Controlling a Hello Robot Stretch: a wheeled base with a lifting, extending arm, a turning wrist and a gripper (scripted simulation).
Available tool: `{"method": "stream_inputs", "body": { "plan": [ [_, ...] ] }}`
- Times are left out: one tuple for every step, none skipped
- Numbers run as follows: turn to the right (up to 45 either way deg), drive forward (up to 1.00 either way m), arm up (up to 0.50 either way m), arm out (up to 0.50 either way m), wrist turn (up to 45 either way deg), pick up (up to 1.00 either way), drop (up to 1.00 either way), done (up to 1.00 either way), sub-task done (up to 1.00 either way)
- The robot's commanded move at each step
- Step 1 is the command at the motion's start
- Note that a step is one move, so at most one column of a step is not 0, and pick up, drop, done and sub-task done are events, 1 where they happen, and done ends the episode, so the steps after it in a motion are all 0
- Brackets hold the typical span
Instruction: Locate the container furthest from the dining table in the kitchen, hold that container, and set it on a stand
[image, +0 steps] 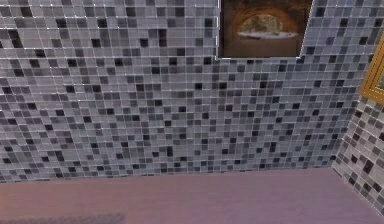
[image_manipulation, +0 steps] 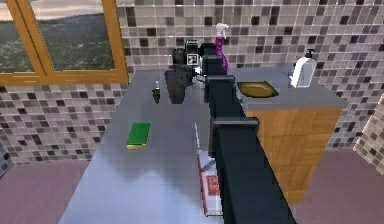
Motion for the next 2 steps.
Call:
{"method": "stream_inputs", "body": {
  "plan": [
    [0.0, 0.00, 0.00, 0.00, -45.0, 0.00, 0.00, 0.00, 0.00],
    [0.0, 0.00, 0.00, 0.00, -45.0, 0.00, 0.00, 0.00, 0.00]
  ]
}}
